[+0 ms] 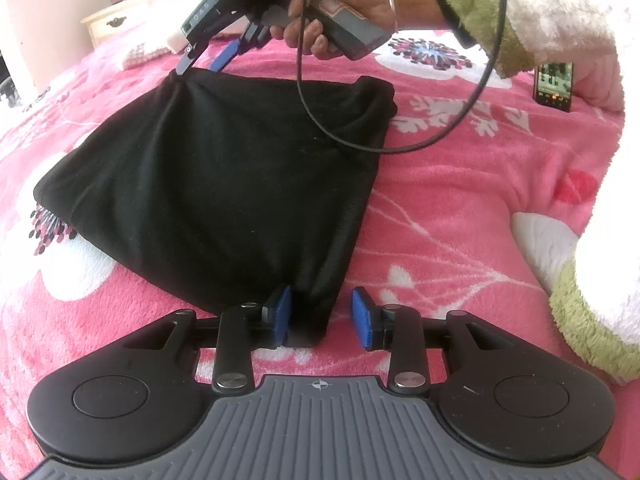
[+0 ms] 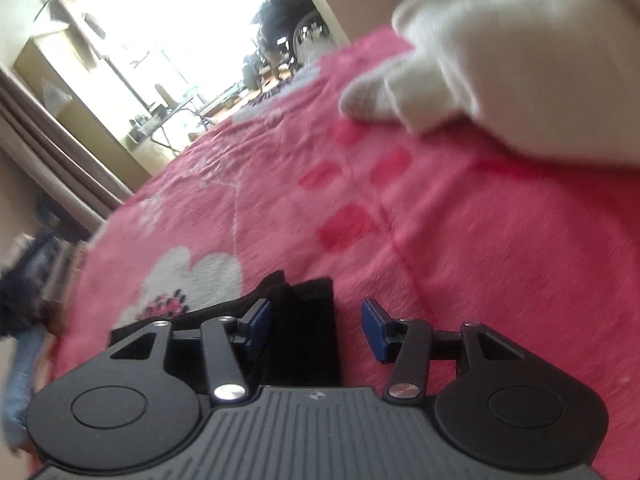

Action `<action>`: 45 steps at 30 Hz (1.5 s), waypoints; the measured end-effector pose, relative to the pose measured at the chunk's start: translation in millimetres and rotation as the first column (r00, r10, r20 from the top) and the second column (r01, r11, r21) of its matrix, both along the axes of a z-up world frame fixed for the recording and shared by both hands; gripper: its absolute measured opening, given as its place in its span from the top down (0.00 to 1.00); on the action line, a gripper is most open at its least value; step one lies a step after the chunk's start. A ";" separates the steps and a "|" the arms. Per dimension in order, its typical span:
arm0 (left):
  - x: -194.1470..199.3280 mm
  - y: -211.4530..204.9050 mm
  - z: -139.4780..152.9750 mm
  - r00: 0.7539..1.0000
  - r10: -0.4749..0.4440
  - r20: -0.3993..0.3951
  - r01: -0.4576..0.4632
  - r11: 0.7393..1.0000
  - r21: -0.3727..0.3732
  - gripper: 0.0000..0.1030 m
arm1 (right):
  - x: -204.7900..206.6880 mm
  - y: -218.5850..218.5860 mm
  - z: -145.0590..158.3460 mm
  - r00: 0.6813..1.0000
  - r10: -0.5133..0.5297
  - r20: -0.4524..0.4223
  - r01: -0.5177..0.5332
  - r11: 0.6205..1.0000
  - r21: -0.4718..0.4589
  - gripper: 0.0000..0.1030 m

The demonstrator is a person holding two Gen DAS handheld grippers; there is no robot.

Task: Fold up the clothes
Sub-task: 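Hold the black shirt edge with the left gripper while the right gripper pins the corner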

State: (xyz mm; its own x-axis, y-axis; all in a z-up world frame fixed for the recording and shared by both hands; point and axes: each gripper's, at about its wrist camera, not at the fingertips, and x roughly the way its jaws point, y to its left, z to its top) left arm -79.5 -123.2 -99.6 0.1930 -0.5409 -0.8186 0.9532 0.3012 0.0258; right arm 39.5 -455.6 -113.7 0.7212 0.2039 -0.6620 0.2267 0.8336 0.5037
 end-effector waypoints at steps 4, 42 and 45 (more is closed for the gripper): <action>-1.1 -0.2 -0.4 1.000 0.000 0.005 0.000 1.000 -0.001 0.68 | 4.2 -0.1 -1.0 0.999 0.043 0.008 -0.043 0.999 0.033 0.48; -9.6 -1.3 -1.2 0.999 -0.015 0.046 0.015 1.000 0.005 0.66 | 7.0 21.4 7.1 0.986 0.128 0.103 -0.113 0.983 -0.142 0.90; -10.0 -1.6 -1.6 0.999 -0.013 0.047 0.013 1.000 0.003 0.66 | 1.7 30.8 17.8 0.976 0.159 0.149 -0.130 0.974 -0.186 0.91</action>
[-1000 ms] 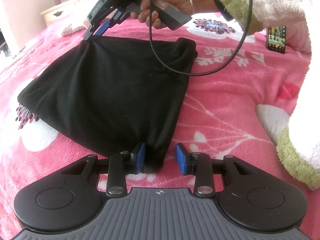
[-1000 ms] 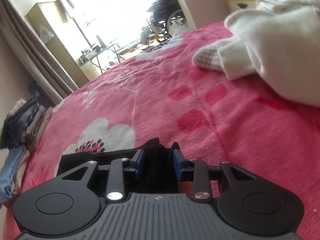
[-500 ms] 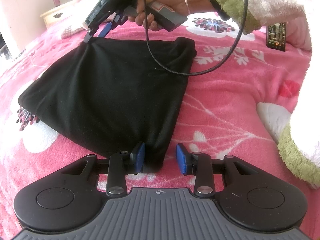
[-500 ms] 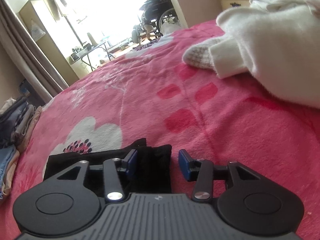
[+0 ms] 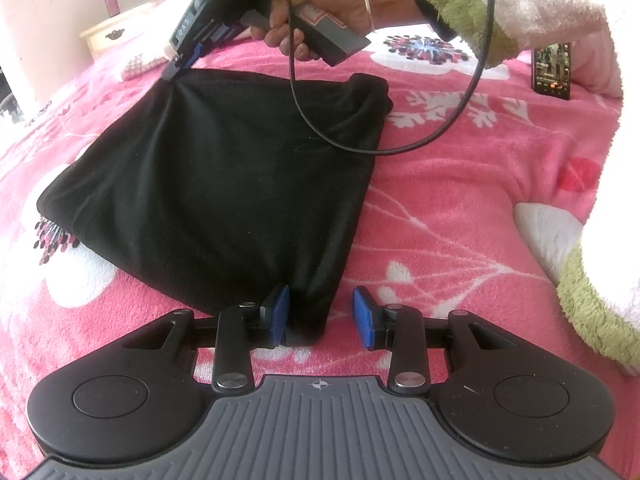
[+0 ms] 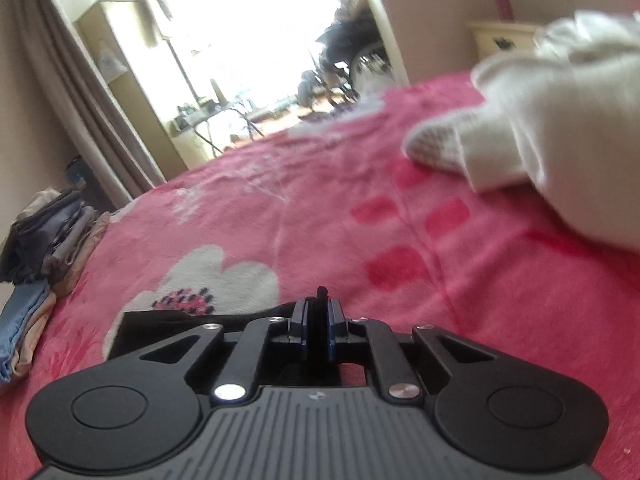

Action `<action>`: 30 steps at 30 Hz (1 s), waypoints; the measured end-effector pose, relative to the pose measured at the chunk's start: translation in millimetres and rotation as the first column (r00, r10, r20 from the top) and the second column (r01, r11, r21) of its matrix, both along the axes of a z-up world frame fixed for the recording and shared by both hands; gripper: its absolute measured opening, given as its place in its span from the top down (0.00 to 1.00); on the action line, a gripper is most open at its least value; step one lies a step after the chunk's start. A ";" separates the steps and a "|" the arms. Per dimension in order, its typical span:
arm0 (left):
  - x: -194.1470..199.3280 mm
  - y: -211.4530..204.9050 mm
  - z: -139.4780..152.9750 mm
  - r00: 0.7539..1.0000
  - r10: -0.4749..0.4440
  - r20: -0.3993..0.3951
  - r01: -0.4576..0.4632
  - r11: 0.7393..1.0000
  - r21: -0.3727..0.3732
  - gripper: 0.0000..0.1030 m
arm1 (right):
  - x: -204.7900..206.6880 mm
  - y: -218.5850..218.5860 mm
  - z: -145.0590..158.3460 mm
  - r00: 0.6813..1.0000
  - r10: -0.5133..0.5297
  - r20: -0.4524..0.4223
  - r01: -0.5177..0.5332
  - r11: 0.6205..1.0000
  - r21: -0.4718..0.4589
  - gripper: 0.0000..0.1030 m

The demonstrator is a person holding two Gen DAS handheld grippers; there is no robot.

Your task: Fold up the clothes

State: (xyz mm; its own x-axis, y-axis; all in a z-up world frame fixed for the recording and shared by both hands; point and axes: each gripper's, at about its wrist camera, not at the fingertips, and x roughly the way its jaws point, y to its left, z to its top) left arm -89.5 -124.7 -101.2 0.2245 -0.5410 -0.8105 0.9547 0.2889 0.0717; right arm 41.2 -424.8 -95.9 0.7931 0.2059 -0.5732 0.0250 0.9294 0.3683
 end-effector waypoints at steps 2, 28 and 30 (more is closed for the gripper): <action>-1.0 0.2 -0.3 1.000 0.001 0.003 -0.001 1.000 -0.001 0.66 | -0.4 3.7 4.7 0.999 0.031 0.016 -0.032 0.999 0.020 0.91; -6.9 2.5 4.5 0.999 0.031 0.011 -0.032 0.999 0.014 0.66 | 20.9 -44.8 -54.3 0.997 -0.007 -0.081 0.040 0.908 0.418 0.92; -7.7 2.5 4.8 0.999 0.030 0.016 -0.031 0.999 0.017 0.66 | 23.7 -45.2 -55.2 0.995 -0.004 -0.097 0.043 0.916 0.399 0.91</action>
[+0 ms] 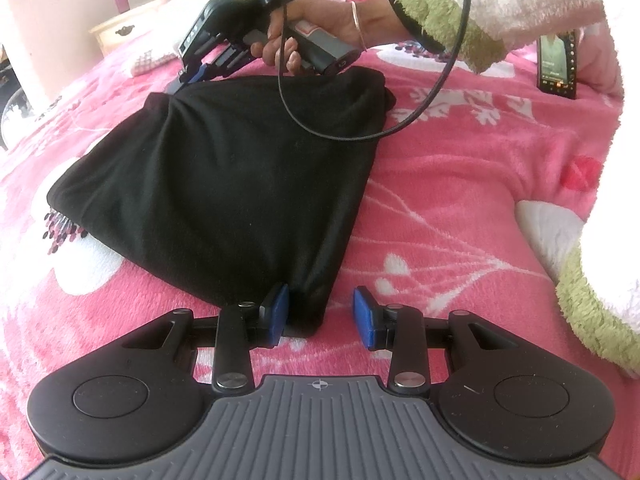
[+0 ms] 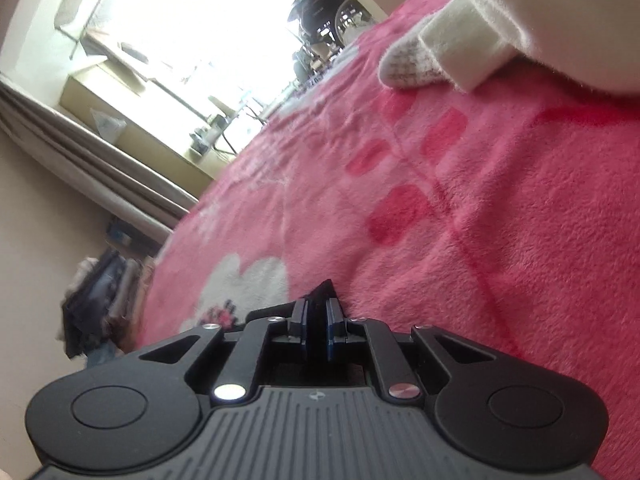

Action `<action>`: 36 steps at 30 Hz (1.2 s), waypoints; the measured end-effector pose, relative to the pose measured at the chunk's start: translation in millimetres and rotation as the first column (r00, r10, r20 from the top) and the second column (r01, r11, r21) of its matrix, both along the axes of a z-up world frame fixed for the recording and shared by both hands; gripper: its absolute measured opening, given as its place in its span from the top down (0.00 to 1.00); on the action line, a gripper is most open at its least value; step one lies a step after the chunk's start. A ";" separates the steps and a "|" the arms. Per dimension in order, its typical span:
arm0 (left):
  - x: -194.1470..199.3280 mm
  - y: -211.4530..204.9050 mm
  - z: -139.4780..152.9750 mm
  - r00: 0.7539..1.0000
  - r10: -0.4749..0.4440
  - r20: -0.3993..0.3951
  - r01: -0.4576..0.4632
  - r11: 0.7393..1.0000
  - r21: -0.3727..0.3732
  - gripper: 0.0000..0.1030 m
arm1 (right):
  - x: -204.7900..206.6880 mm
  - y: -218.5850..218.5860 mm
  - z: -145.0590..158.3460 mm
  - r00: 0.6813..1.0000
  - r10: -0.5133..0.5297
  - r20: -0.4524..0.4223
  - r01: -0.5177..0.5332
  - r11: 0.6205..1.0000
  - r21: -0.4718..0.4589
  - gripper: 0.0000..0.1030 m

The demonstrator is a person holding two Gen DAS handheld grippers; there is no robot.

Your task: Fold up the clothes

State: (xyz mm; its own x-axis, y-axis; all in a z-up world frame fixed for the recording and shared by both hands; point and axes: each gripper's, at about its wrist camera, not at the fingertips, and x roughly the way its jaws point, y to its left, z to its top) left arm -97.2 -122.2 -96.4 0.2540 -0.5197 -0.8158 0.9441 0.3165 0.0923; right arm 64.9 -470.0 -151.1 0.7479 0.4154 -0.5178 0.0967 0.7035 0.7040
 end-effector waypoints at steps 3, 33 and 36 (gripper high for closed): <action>-0.1 0.0 0.2 1.000 0.001 0.003 -0.001 1.000 0.003 0.66 | 1.4 -2.6 5.8 1.000 -0.015 -0.007 0.016 1.000 0.027 0.81; -1.3 2.6 -1.4 1.000 0.011 0.019 -0.011 1.000 0.003 0.65 | -32.0 119.1 91.3 0.947 0.323 -0.002 -0.259 0.757 -0.600 0.88; -2.3 3.2 -1.5 1.000 0.018 0.019 -0.018 1.000 0.000 0.65 | -18.1 152.0 86.1 0.916 0.398 -0.044 -0.338 0.709 -0.619 0.88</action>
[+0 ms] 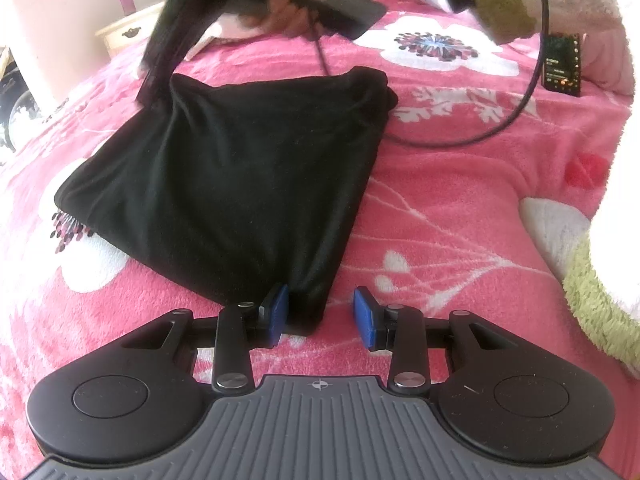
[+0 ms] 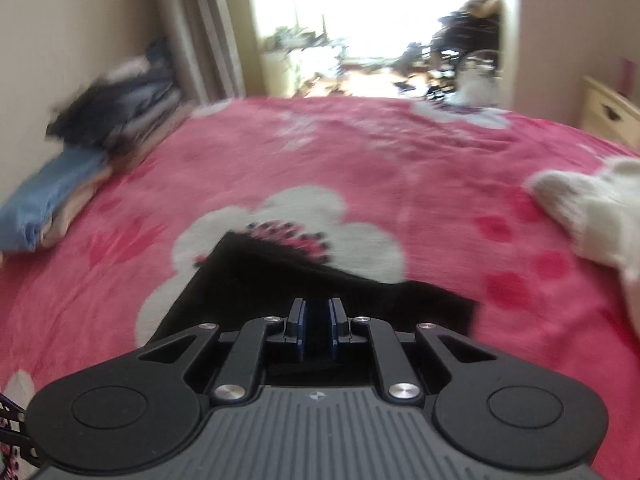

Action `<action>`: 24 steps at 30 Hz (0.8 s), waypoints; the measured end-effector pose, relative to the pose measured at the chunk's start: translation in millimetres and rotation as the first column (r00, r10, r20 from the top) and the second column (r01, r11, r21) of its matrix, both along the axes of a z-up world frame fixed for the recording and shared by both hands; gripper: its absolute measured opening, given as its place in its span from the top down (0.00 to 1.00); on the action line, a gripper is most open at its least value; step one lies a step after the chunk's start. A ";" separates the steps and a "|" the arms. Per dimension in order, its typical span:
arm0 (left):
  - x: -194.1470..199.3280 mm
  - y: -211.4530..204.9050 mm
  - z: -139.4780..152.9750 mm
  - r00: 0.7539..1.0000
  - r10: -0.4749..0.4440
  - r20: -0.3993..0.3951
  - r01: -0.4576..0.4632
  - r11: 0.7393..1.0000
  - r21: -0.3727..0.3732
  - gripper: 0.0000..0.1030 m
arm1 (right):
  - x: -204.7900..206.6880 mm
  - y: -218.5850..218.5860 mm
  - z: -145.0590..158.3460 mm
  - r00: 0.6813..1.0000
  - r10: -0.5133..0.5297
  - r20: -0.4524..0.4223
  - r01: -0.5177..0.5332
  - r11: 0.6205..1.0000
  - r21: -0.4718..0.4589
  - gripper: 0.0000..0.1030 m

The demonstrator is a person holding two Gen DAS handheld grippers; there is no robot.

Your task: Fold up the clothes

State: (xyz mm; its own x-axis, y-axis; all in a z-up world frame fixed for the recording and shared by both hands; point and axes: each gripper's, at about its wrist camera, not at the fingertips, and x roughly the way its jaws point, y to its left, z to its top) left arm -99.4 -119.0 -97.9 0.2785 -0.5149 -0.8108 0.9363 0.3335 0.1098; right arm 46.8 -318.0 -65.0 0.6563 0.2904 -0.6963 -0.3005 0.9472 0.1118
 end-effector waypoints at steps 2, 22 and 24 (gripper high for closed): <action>-0.6 2.0 0.1 1.000 0.005 -0.001 -0.005 1.000 -0.003 0.65 | 18.1 18.9 -14.9 0.998 0.032 -0.048 -0.034 0.999 -0.037 0.88; -3.2 8.2 -0.1 1.000 0.003 0.004 -0.003 1.000 -0.023 0.64 | 69.6 51.4 -38.1 0.968 0.123 -0.221 -0.080 0.978 0.195 0.89; -3.3 8.2 -0.3 1.000 0.001 0.006 -0.001 1.000 -0.020 0.64 | 77.1 67.6 -53.8 0.968 0.116 -0.224 -0.073 0.979 0.189 0.89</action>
State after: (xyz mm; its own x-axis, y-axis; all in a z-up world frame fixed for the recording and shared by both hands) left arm -102.7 -110.8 -98.2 0.2840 -0.5306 -0.7987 0.9354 0.3364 0.1091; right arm 123.9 -250.4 -118.8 0.4459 0.4764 -0.7578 -0.3333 0.8741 0.3534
